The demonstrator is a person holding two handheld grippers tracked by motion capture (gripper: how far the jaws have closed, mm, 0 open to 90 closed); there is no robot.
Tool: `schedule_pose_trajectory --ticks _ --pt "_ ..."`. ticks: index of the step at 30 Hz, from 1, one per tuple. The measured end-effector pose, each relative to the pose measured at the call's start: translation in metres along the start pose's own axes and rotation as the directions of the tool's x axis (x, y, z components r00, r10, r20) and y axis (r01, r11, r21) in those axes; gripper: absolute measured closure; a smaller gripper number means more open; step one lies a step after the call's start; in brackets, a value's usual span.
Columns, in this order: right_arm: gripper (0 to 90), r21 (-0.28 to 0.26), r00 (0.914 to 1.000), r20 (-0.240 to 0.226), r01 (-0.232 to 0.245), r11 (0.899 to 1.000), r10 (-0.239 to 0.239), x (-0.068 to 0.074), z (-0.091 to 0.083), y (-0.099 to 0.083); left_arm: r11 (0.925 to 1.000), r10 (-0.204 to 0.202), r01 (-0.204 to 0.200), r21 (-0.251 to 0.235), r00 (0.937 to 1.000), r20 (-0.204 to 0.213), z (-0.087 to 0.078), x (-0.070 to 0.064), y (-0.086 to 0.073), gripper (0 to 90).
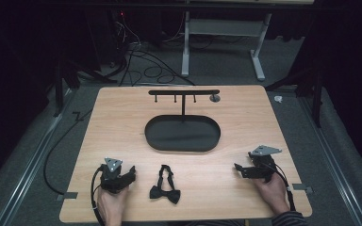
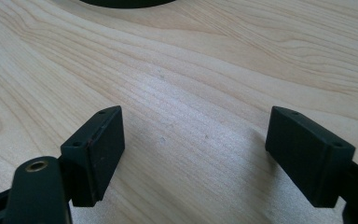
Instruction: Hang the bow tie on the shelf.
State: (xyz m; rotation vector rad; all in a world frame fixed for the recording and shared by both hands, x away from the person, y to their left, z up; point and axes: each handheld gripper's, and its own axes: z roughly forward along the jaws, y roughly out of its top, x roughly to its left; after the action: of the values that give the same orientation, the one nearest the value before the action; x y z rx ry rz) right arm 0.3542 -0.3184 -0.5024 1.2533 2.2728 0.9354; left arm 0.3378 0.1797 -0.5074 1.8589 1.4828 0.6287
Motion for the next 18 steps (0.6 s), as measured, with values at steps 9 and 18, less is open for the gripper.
schedule_pose_trajectory --ticks 9,18 --pt "20.7 0.000 1.0000 0.000 0.000 1.000 0.000 0.000 0.000 0.000 0.9999 0.017 -0.017 -0.001 0.9998 0.012 -0.003 0.001 0.002 41.2" --pt "20.7 0.000 1.0000 0.000 0.000 1.000 0.000 0.000 0.000 0.000 0.9994 0.031 -0.031 -0.014 0.9984 0.047 -0.015 -0.001 0.008 42.5"
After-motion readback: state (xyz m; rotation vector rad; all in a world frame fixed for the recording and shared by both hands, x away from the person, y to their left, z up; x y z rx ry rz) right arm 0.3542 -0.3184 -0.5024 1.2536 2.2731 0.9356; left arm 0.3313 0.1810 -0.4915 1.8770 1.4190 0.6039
